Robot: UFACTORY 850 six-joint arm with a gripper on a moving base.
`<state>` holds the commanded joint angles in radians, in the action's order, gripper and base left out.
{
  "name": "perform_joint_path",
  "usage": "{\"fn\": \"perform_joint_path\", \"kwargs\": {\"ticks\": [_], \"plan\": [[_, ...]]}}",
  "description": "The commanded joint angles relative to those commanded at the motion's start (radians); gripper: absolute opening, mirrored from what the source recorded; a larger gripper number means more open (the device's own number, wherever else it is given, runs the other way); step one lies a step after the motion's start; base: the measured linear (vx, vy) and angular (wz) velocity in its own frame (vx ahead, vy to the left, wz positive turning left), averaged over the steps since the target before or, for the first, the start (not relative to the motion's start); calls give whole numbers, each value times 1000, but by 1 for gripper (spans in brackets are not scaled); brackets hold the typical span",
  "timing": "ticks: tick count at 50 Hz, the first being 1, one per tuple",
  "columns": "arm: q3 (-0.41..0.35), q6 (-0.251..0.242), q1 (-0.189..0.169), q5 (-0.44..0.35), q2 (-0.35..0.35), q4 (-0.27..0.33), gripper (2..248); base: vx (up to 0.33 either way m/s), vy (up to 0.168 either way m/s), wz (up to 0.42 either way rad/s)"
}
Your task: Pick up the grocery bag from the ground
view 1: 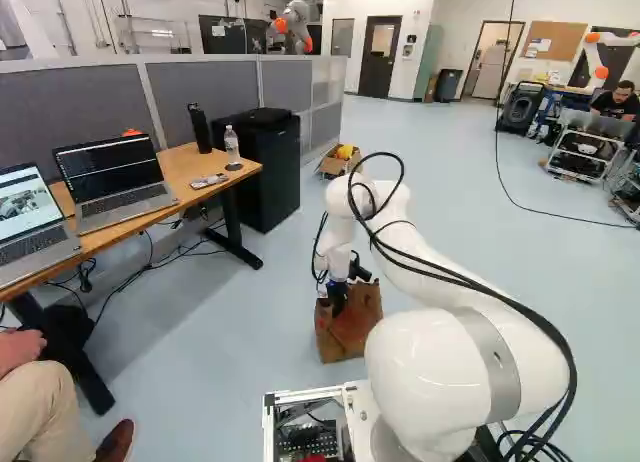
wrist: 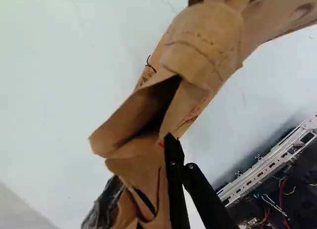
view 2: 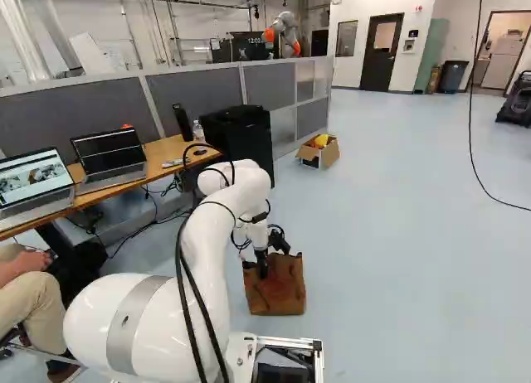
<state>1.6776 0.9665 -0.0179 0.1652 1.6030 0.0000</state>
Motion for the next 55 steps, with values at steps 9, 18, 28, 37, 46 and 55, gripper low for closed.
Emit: {"fn": "perform_joint_path", "kwargs": {"ticks": [9,18,28,37,46,55], "plan": [[-28,0,0,0,-28,0,19,0,0,0],[-86,0,0,0,-88,0,19,0,0,0],[-153,0,0,0,-159,0,19,0,0,0],[-212,0,0,0,-223,0,19,0,0,0],[-268,0,0,0,-287,0,19,0,0,0],[-322,0,0,0,-352,0,19,0,0,0]]}}
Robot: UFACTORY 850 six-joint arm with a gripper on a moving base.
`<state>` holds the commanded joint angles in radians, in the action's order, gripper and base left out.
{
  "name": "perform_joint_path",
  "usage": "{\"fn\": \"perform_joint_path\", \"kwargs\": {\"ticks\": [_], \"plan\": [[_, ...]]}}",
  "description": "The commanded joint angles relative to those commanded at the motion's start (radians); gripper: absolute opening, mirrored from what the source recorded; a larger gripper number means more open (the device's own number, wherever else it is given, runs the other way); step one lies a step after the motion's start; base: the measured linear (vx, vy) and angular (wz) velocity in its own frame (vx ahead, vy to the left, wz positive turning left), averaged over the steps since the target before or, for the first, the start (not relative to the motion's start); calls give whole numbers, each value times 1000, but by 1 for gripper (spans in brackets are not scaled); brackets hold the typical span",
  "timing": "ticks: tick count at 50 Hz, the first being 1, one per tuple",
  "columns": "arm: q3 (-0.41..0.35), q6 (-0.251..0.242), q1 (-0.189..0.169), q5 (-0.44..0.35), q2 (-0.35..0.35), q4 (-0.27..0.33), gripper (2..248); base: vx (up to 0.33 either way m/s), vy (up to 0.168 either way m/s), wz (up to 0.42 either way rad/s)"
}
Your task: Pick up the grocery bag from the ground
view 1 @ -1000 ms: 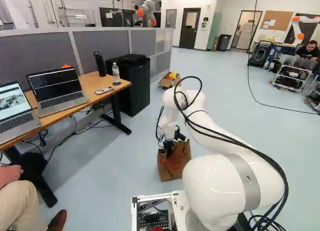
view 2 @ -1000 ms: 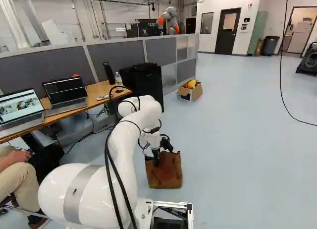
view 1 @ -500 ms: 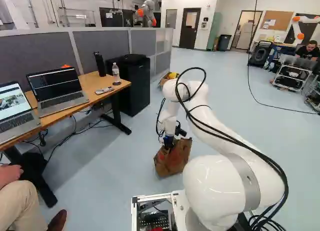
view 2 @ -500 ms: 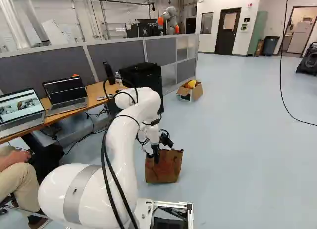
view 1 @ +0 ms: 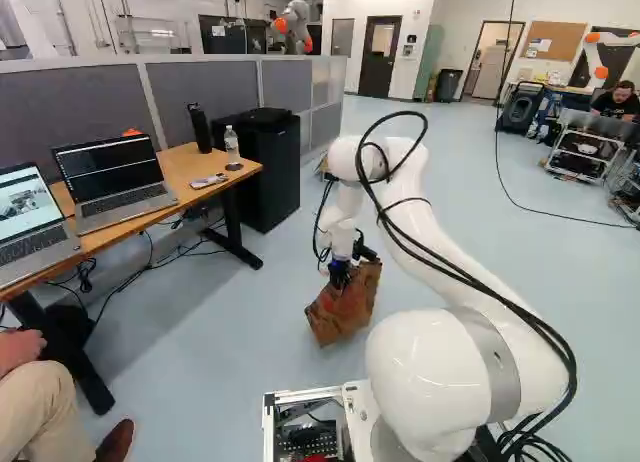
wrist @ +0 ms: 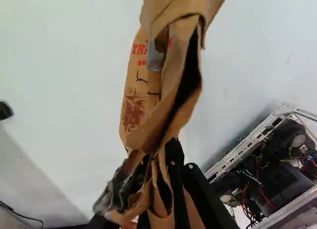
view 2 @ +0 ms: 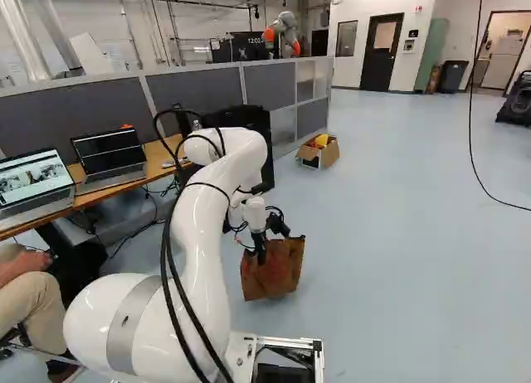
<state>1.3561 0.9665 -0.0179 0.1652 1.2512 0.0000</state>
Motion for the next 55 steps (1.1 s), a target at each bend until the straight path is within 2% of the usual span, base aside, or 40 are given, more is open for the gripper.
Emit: {"fn": "perform_joint_path", "kwargs": {"ticks": [55], "plan": [[-290,0,0,0,-400,0,19,0,0,0]]}}
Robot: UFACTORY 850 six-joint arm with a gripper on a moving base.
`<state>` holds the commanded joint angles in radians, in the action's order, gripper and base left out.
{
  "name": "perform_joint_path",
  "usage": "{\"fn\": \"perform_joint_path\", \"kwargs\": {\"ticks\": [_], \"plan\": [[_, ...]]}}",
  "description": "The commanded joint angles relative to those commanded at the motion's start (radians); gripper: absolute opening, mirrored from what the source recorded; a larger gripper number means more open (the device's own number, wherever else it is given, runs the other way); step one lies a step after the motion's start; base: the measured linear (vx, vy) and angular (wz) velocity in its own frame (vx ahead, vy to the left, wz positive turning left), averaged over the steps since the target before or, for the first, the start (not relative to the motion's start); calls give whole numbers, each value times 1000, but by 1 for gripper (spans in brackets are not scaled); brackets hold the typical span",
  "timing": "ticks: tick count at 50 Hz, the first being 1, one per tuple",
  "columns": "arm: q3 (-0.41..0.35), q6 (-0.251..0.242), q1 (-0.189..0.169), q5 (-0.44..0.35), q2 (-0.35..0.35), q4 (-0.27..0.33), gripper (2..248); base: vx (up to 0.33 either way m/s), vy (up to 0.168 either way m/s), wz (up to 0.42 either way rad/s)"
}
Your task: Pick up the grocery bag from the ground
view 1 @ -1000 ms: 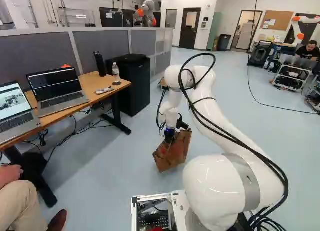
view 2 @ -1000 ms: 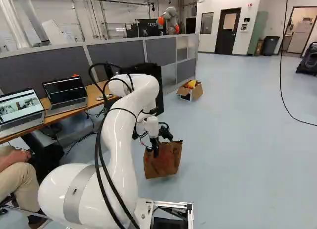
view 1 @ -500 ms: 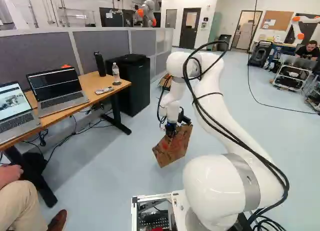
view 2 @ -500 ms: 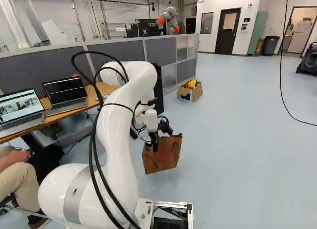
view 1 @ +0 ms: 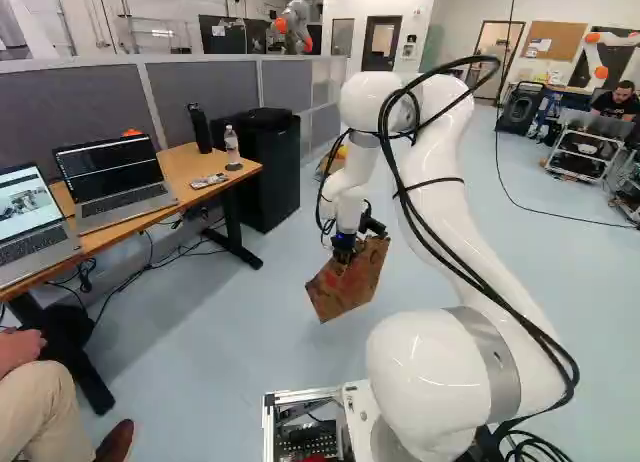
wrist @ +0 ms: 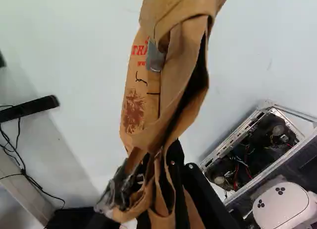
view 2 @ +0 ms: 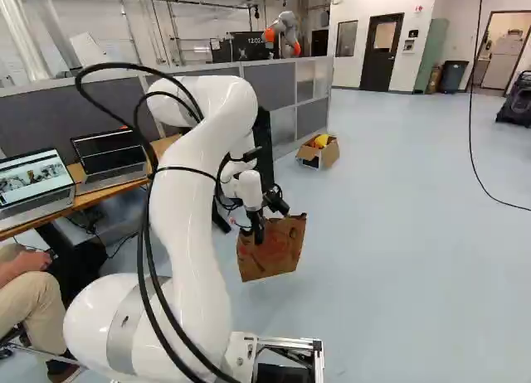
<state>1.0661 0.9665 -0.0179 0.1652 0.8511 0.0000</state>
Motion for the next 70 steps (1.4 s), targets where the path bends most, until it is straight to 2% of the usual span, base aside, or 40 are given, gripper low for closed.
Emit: {"fn": "perform_joint_path", "kwargs": {"ticks": [32,51,70], "plan": [[-136,0,0,0,-237,0,19,0,0,0],[-151,-11,0,-12,-257,0,19,0,0,0],[-193,-59,1,-64,-301,0,19,0,0,0]]}}
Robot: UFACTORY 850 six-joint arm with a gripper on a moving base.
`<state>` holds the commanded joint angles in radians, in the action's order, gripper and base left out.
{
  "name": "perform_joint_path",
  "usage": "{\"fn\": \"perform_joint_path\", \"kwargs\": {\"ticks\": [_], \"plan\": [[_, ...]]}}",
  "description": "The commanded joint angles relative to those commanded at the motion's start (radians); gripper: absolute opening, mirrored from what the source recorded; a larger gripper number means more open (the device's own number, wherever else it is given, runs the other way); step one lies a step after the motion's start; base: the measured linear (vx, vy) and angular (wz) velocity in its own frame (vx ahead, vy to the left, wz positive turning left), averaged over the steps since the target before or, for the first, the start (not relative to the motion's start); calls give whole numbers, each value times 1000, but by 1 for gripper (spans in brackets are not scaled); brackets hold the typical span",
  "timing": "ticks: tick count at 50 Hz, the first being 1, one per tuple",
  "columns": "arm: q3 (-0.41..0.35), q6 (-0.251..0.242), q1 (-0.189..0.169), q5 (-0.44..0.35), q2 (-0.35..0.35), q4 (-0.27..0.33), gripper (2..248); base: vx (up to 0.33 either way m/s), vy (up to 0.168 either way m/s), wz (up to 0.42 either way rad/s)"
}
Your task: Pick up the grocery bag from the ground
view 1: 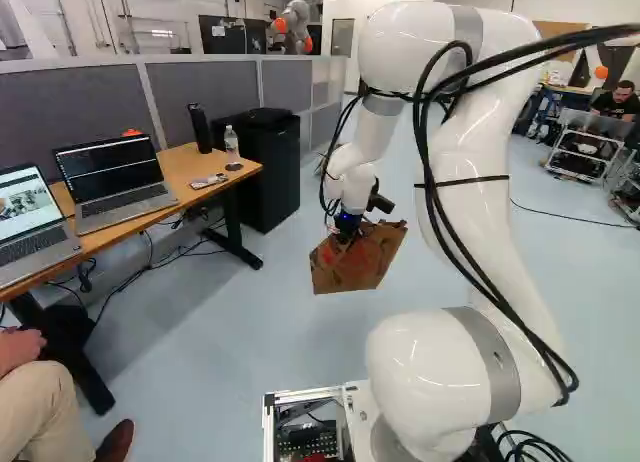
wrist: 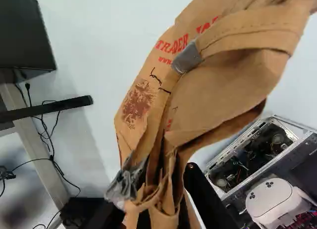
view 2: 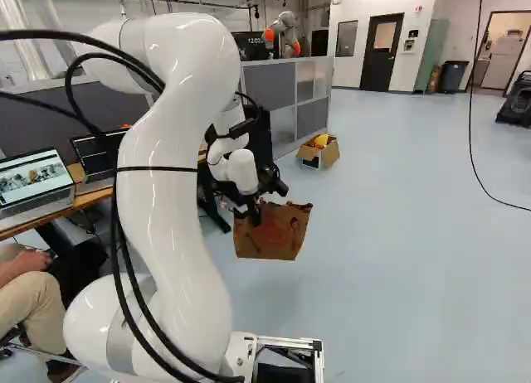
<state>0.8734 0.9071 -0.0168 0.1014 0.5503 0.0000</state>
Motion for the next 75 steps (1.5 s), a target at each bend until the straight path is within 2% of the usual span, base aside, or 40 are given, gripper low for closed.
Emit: {"fn": "perform_joint_path", "kwargs": {"ticks": [18,36,52,75], "plan": [[-70,-81,2,-87,-74,0,19,0,0,0],[-169,-195,4,-210,-179,0,19,0,0,0],[-282,-325,6,-349,-297,0,19,0,0,0],[-471,-544,10,-584,-497,0,19,0,0,0]]}}
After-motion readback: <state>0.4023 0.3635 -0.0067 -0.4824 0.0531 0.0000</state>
